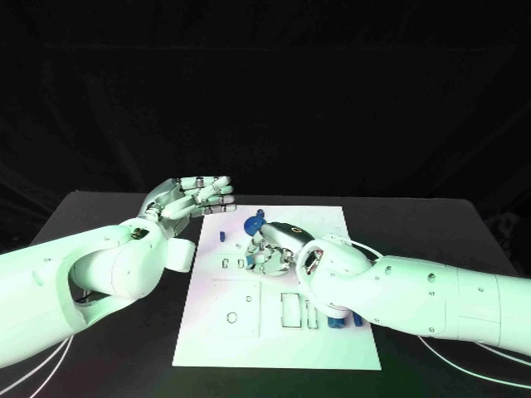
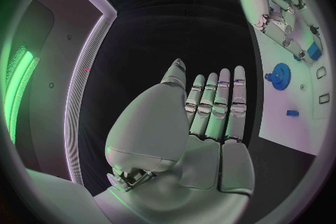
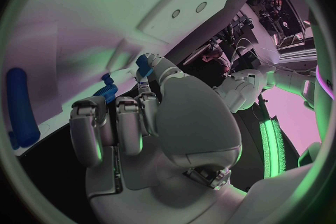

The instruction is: Assemble the parts on the task board

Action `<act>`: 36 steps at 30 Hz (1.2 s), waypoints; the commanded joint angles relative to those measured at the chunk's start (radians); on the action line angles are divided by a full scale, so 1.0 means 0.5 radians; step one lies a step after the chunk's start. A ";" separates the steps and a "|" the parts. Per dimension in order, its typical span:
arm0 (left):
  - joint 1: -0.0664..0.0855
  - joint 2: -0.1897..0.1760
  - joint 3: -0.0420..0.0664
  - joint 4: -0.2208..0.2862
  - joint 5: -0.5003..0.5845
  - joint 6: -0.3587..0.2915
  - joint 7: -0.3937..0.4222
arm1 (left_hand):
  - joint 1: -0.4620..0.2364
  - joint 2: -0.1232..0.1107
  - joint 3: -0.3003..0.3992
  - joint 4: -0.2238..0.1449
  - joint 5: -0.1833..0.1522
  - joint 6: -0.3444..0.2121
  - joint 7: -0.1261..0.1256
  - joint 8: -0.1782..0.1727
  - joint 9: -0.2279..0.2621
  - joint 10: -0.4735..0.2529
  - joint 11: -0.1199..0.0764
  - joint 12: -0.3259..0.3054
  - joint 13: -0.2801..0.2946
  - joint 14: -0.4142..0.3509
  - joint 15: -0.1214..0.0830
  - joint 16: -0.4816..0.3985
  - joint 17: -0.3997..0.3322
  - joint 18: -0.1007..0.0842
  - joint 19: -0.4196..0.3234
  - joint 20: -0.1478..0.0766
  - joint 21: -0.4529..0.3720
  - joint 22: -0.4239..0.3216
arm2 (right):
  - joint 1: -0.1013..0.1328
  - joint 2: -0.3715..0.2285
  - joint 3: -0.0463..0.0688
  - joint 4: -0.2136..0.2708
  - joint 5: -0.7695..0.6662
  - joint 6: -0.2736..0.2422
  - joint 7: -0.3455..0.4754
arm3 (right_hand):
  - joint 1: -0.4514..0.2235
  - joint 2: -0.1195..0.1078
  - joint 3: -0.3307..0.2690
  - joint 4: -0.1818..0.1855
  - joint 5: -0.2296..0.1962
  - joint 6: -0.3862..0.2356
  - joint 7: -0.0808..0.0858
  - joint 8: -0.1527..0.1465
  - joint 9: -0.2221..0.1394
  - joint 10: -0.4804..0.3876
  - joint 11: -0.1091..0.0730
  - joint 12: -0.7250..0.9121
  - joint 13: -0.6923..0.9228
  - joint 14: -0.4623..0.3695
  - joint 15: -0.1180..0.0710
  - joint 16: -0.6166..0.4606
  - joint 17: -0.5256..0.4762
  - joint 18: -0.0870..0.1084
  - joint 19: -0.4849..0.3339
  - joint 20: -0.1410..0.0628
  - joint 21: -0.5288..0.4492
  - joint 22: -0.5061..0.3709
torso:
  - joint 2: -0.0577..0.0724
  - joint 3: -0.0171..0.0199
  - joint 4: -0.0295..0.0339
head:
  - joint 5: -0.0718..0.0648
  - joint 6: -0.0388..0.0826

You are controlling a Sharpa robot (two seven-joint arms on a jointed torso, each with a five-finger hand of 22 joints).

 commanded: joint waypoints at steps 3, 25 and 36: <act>0.002 0.003 0.001 0.004 0.003 0.039 0.008 | 0.018 -0.002 -0.004 -0.014 -0.009 -0.013 0.015 -0.008 -0.002 -0.004 0.013 -0.012 -0.002 -0.006 0.002 -0.004 0.003 0.027 0.014 0.006 -0.008 -0.003 | -0.016 0.033 -0.001 -0.026 -0.141 0.063 -0.049 | -0.027 -0.007 0.003 0.005 0.012 0.018 -0.031 0.010 0.063 -0.005 -0.002 -0.009 0.165 0.187 -0.009 0.001 0.453 -0.013 0.209 -0.018 0.011 0.527 | -0.001 0.0025 -0.003 | 0.016 -0.012; 0.002 -0.006 0.001 0.007 0.003 0.041 0.003 | 0.018 -0.002 -0.004 -0.014 -0.009 -0.013 0.015 -0.008 -0.002 -0.004 0.013 -0.012 -0.002 -0.006 0.002 -0.004 0.003 0.027 0.014 0.006 -0.008 -0.003 | -0.033 0.066 -0.002 -0.072 -0.205 0.110 -0.087 | -0.043 -0.015 0.001 0.009 0.011 0.015 -0.030 0.010 0.065 -0.005 -0.001 -0.009 0.166 0.187 -0.008 0.000 0.450 -0.013 0.209 -0.017 0.011 0.527 | -0.001 0.0041 -0.003 | 0.012 -0.011; 0.002 -0.006 0.001 0.006 0.003 0.044 -0.001 | 0.019 0.000 -0.005 -0.015 -0.009 -0.011 0.015 -0.009 -0.002 -0.002 0.013 -0.013 -0.002 -0.004 0.002 -0.006 0.004 0.027 0.015 0.006 -0.009 -0.004 | -0.033 0.055 -0.002 -0.065 -0.241 0.100 -0.127 | -0.057 -0.020 0.000 0.014 0.014 0.011 -0.029 0.009 0.066 -0.009 0.000 -0.013 0.161 0.185 -0.007 -0.003 0.445 -0.013 0.209 -0.017 0.011 0.527 | -0.001 0.0031 -0.002 | 0.016 -0.007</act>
